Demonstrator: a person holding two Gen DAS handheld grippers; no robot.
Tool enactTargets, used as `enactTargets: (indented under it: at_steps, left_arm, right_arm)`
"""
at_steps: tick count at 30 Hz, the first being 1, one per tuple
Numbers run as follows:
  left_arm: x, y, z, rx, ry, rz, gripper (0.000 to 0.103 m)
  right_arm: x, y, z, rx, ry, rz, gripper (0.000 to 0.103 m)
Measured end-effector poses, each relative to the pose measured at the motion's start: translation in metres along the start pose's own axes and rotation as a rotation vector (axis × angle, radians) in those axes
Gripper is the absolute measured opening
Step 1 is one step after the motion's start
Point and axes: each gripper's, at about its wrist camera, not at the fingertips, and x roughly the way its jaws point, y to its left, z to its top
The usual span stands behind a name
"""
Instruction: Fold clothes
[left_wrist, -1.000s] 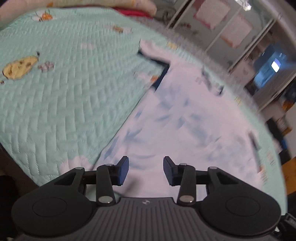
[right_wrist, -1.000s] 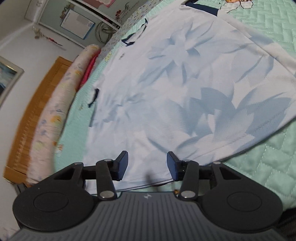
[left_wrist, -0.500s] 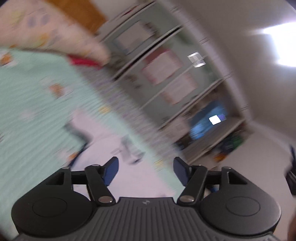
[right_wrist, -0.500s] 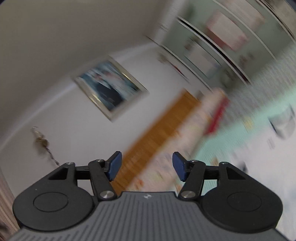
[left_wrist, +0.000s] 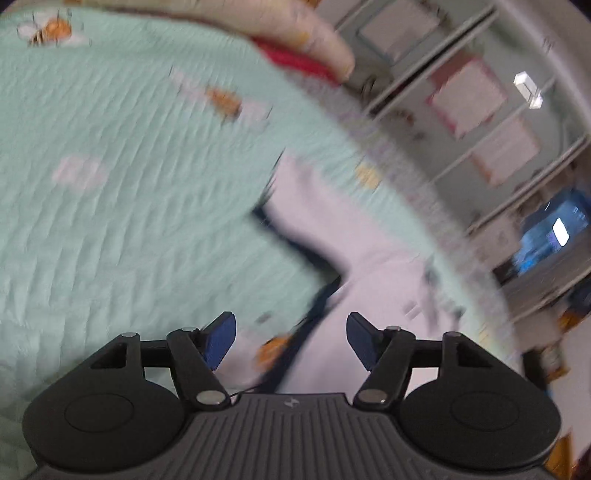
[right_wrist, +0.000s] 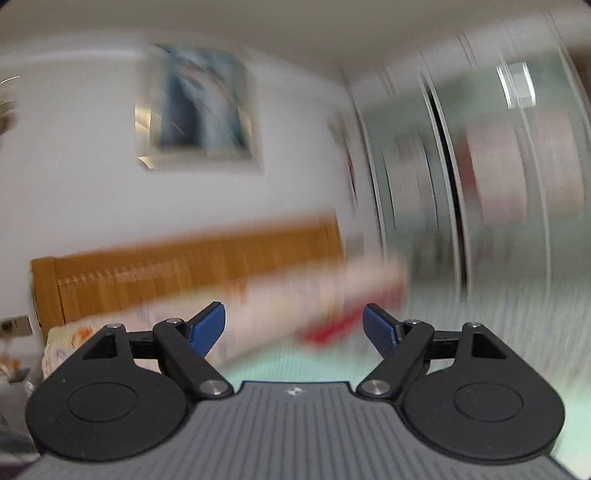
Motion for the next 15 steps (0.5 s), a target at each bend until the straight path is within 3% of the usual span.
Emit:
enactTargets:
  at_steps: [2,5,8,11,15]
  left_arm:
    - [0.012,0.012,-0.010,0.031,0.042,0.032,0.068]
    - [0.007,0.011,-0.016,0.156,0.025,0.041,0.069]
    - [0.009,0.009,-0.016,0.235,0.029,0.053,0.069]
    - [0.019,0.026,-0.005,0.181,0.067,0.014,0.069]
    - [0.020,0.038,-0.002,0.183,0.096,-0.035,0.069]
  right_arm:
    - [0.037,-0.030,-0.052,0.080,0.104,-0.007,0.081]
    - [0.079,-0.033,-0.104,0.100,0.252,-0.029,0.081]
    - [0.119,-0.007,-0.127,0.015,0.357,-0.042,0.081]
    - [0.153,0.016,-0.136,-0.006,0.435,-0.067,0.081]
    - [0.191,0.035,-0.144,-0.054,0.512,-0.131,0.081]
